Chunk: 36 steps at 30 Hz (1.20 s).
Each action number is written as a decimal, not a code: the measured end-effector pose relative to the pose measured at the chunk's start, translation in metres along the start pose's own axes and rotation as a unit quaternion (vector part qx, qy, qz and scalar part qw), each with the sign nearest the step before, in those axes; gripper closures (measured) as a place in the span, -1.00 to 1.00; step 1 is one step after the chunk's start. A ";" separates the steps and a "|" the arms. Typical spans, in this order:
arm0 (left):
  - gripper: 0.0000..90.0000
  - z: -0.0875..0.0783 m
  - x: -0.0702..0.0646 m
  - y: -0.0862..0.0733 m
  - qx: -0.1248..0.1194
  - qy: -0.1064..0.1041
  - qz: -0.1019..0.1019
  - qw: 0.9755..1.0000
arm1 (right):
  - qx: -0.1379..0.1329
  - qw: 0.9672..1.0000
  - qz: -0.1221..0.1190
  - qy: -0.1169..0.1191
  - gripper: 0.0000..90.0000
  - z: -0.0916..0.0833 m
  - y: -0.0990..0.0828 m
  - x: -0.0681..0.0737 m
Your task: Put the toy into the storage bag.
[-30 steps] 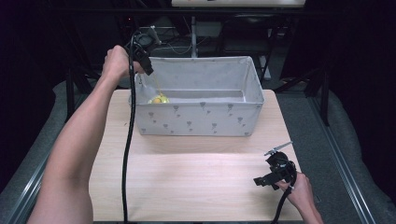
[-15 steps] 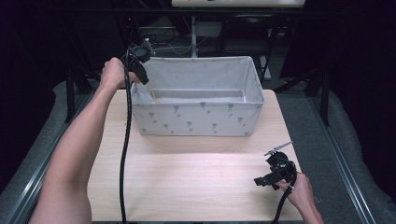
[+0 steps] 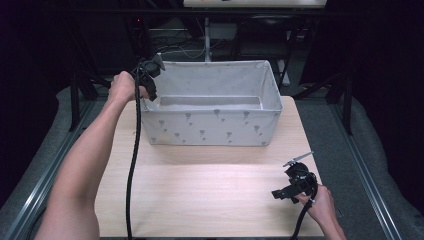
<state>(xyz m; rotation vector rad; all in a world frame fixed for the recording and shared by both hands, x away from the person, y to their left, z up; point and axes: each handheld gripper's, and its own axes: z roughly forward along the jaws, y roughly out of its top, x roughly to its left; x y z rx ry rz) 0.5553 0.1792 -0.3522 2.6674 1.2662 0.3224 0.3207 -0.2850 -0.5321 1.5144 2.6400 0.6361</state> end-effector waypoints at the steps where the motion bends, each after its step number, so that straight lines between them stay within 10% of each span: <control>1: 0.95 0.000 0.001 -0.001 0.002 -0.001 0.000 1.000 | 0.000 1.000 0.000 0.000 -0.80 0.000 0.000 0.000; 23: -0.32 -0.053 0.005 -0.031 -0.074 -0.007 -0.019 0.997 | 0.001 1.000 -0.002 -0.003 -0.80 -0.001 0.001 0.001; 36: -0.65 -0.088 -0.013 -0.062 -0.096 -0.003 -0.005 0.995 | -0.004 1.000 0.006 -0.003 -0.80 0.000 0.001 0.002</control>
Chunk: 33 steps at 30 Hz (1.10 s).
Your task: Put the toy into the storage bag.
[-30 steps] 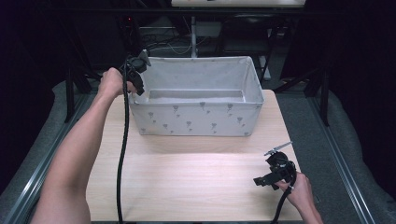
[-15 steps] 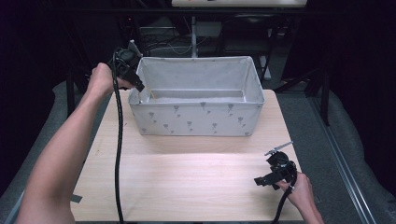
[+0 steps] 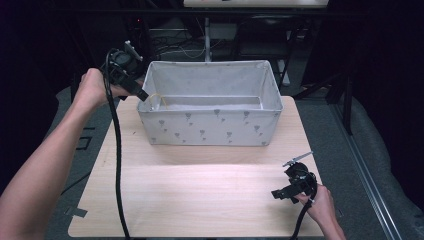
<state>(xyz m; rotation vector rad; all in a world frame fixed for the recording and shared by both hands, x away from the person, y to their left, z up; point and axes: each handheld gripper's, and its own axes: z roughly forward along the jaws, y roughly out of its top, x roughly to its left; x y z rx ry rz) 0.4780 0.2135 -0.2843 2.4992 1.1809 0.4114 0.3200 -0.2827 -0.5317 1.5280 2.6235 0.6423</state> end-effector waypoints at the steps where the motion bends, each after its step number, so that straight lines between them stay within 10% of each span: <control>1: -0.66 -0.002 -0.002 -0.002 0.000 0.001 0.002 1.000 | 0.000 1.000 -0.001 0.001 -0.80 0.000 0.000 0.000; 17: -0.88 -0.022 -0.043 -0.057 -0.002 -0.008 0.044 0.999 | -0.003 1.000 -0.001 0.003 -0.80 0.000 0.000 0.001; 33: -0.99 0.002 -0.078 -0.129 0.002 -0.022 0.055 0.998 | 0.002 1.000 -0.013 -0.008 -0.80 -0.001 0.000 0.000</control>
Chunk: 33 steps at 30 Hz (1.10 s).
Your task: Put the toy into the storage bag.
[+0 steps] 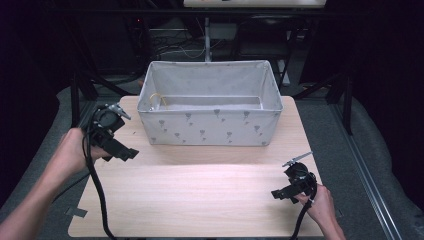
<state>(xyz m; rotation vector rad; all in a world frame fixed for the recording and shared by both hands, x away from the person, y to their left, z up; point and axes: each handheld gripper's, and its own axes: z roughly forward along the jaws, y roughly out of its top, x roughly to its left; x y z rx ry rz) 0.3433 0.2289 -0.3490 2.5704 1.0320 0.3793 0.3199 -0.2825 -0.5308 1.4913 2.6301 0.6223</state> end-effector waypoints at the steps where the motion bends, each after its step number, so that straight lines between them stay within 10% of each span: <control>1: -0.99 0.003 -0.002 -0.004 0.000 -0.001 -0.002 1.000 | -0.005 1.000 0.009 0.009 -0.80 0.000 0.000 0.001; 23: -0.99 0.113 -0.040 -0.097 0.013 -0.037 -0.061 0.997 | -0.003 1.000 0.011 0.005 -0.80 0.000 0.000 0.001; 33: -1.00 0.141 -0.040 -0.108 0.005 -0.042 -0.039 0.998 | 0.001 1.000 0.007 0.005 -0.79 0.002 0.001 0.002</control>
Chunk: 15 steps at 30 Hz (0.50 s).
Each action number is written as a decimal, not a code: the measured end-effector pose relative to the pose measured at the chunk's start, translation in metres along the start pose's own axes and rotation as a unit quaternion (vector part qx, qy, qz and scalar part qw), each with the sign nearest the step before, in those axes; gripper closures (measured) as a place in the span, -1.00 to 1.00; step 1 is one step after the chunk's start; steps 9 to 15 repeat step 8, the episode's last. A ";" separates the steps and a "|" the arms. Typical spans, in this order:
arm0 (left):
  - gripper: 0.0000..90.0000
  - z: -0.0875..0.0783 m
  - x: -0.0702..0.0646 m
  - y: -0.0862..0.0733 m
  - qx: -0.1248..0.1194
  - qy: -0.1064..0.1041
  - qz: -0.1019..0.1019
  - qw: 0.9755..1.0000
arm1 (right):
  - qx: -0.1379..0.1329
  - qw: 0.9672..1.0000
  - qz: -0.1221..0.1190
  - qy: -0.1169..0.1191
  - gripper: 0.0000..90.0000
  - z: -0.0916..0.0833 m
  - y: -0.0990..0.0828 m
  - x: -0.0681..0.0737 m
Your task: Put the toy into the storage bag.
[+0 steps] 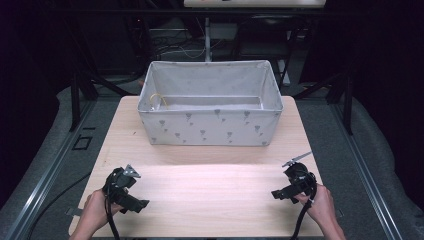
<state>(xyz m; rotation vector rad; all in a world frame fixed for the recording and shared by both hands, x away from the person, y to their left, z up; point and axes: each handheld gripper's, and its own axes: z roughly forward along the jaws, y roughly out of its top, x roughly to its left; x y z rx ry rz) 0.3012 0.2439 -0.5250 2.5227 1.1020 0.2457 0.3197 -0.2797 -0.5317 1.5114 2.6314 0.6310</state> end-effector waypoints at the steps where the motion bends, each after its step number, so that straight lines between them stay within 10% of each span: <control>1: -1.00 0.001 0.001 -0.001 -0.001 -0.003 -0.002 1.000 | 0.000 1.000 0.000 0.001 -0.79 0.000 0.000 0.000; 15: -1.00 0.011 0.007 -0.004 0.007 -0.003 0.002 1.000 | 0.004 1.000 -0.005 -0.002 -0.80 0.000 0.000 -0.002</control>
